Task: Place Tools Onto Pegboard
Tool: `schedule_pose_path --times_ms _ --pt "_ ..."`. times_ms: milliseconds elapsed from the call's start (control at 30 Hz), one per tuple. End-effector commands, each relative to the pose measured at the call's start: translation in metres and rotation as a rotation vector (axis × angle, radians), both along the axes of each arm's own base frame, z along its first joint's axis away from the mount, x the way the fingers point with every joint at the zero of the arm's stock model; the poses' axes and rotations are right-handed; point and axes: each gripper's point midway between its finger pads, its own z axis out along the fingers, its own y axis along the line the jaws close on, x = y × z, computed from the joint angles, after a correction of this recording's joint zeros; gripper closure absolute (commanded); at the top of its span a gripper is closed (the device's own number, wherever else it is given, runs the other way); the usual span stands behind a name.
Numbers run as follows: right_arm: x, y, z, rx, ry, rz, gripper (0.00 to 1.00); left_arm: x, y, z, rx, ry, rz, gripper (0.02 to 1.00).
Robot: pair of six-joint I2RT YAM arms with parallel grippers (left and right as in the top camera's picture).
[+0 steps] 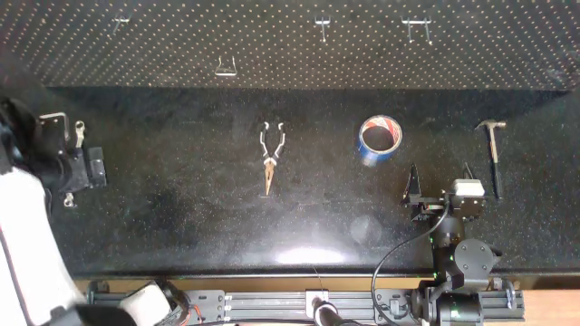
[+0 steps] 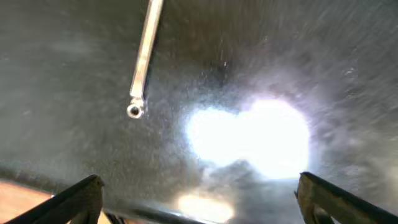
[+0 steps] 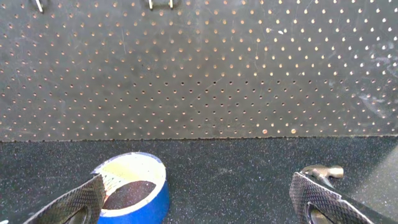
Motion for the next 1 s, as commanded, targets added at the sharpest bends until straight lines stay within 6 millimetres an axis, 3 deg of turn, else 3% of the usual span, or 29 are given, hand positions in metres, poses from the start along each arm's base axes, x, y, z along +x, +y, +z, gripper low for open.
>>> schedule_pose_path --times_ms 33,133,200,300,500,567,633,1000 --pt "0.000 -0.001 -0.002 0.001 0.001 -0.007 0.025 0.007 0.038 -0.078 -0.072 0.210 -0.117 0.023" --pt "0.000 -0.001 -0.002 0.001 0.001 -0.007 0.025 0.023 0.056 -0.104 -0.075 0.219 -0.141 0.023" --pt "0.000 -0.001 -0.002 0.001 0.001 -0.007 0.025 0.021 0.064 -0.116 -0.084 0.233 -0.127 0.018" --pt "0.000 -0.001 -0.002 0.001 0.001 -0.007 0.025 0.032 0.075 -0.123 -0.054 0.203 -0.152 0.062" --pt "0.000 -0.001 -0.002 0.001 0.001 -0.007 0.025 0.049 0.079 -0.123 -0.045 0.127 -0.163 0.056" --pt "0.000 -0.001 -0.002 0.001 0.001 -0.007 0.025 0.054 0.081 -0.134 -0.061 0.120 -0.136 0.053" --pt "0.000 -0.001 -0.002 0.001 0.001 -0.007 0.025 0.061 0.069 -0.143 -0.139 0.080 -0.145 0.053" --pt "0.000 -0.001 -0.002 0.001 0.001 -0.007 0.025 0.064 0.073 -0.159 -0.151 0.083 -0.140 0.053"
